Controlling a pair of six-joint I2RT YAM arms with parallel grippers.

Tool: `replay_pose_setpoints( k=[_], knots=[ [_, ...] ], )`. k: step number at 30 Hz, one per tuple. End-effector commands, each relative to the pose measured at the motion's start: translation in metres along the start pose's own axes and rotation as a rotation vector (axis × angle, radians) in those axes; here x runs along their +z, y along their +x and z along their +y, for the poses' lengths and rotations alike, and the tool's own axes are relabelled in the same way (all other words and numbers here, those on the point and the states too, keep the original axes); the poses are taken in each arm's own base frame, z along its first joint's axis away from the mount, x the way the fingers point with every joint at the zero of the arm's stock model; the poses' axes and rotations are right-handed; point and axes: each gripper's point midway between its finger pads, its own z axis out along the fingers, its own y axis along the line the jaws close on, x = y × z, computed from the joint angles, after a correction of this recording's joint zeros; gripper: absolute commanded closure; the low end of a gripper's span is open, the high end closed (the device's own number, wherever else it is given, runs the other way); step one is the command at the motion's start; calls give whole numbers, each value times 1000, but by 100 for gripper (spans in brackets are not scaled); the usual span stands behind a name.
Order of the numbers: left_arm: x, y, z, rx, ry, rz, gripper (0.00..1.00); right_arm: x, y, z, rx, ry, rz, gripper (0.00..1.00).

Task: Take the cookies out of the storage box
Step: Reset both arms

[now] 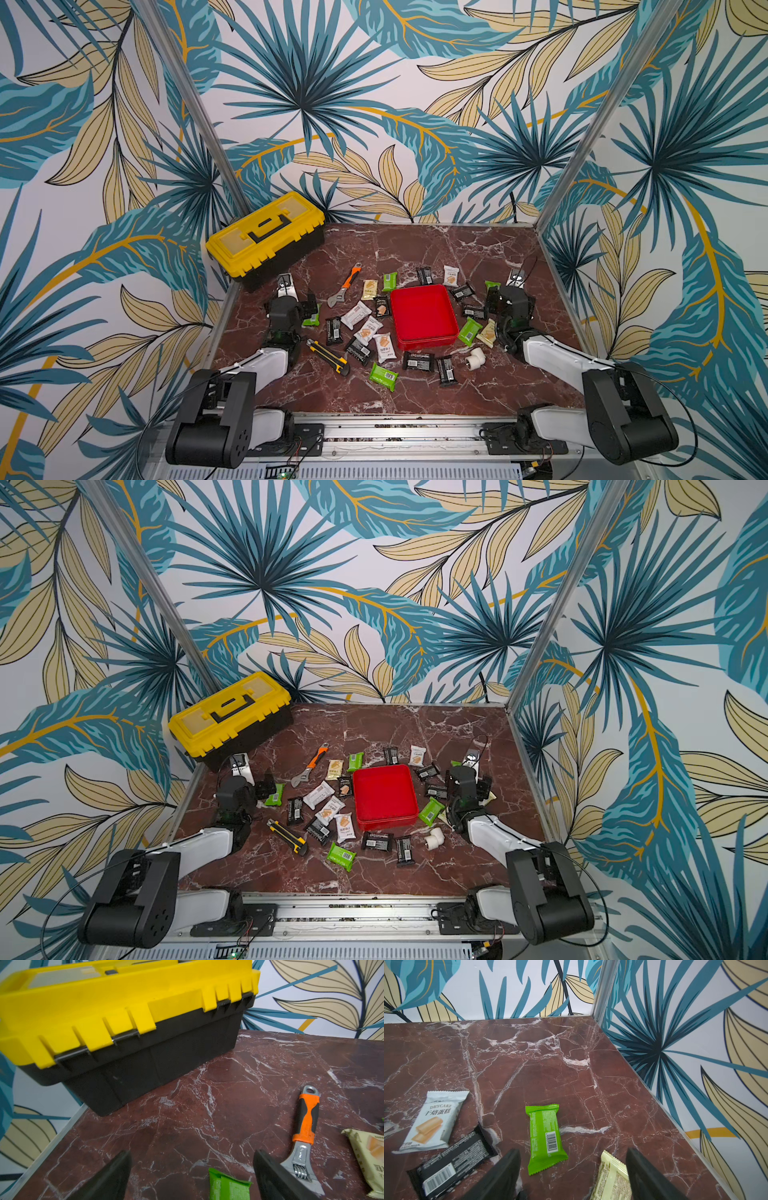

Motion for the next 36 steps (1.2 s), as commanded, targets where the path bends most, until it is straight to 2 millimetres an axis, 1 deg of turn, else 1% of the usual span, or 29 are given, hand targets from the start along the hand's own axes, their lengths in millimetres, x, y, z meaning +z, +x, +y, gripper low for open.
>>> replay_pose_setpoints(
  k=[1, 4, 6, 9, 11, 12, 14, 16, 18, 21, 36],
  knots=[
    [1, -24, -7, 29, 62, -133, 4, 3, -20, 10, 47, -68, -109, 16],
    [8, -20, -7, 30, 69, -135, 4, 10, -15, 16, 33, -83, -120, 17],
    [12, -16, -5, 20, 75, -122, 4, 12, -12, 22, 21, -113, -120, 17],
    [18, -7, -6, 17, 91, -112, 4, 14, -9, 23, 33, -143, -112, 16],
    [23, -1, -7, 23, 96, -118, 4, 17, -4, 24, 41, -158, -108, 16],
    [24, -4, -7, 21, 92, -126, 3, 19, -2, 26, 38, -168, -120, 15],
    [24, 0, -7, 22, 93, -94, 3, 20, 1, 25, 46, -178, -108, 14],
    [23, -2, -8, 25, 96, -119, 2, 22, 1, 25, 54, -197, -98, 11],
    [26, -2, -3, 11, 68, -102, 1, 22, 1, 25, 57, -199, -95, 1],
    [30, -1, 8, -11, 2, -85, 0, 22, 1, 24, 56, -199, -96, 1],
    [30, -2, 8, -11, -2, -92, 0, 25, 1, 26, 53, -203, -85, 0]
  ],
)
